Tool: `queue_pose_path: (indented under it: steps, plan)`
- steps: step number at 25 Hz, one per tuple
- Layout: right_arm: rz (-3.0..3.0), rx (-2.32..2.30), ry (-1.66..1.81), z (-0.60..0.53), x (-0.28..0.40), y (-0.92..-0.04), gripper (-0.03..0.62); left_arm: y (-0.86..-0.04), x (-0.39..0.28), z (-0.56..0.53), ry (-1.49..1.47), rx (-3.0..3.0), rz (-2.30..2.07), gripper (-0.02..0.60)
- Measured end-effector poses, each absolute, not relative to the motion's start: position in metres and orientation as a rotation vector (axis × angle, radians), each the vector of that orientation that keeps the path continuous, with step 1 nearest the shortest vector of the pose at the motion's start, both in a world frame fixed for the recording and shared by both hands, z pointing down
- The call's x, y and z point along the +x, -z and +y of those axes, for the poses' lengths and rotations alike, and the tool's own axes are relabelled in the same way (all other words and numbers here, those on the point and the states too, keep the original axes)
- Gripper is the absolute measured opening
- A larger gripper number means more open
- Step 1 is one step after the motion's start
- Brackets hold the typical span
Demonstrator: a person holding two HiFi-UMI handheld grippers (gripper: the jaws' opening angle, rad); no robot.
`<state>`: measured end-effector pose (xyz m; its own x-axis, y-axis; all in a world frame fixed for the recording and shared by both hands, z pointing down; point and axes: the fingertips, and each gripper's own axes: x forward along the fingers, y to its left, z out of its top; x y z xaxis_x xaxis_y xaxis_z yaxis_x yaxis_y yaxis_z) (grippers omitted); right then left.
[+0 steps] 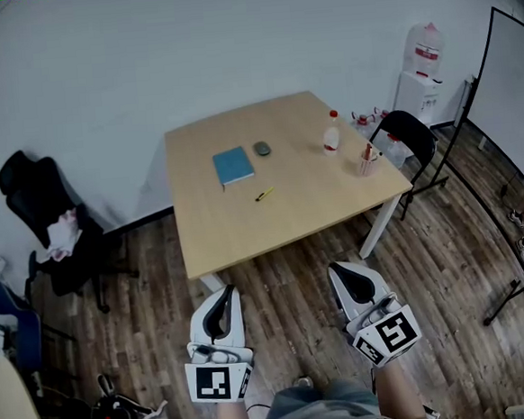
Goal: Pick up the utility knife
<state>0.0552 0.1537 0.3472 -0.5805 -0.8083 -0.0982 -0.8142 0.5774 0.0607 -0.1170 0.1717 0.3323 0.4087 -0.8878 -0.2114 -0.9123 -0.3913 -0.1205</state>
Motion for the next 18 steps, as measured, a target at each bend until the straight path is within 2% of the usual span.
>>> queue_pose_path:
  steps: [18]
  plan:
    - [2.714, -1.447, -0.203, 0.08, 0.079, -0.347, 0.0, -0.328, -0.111, 0.104, -0.229, -2.397, 1.635, 0.008]
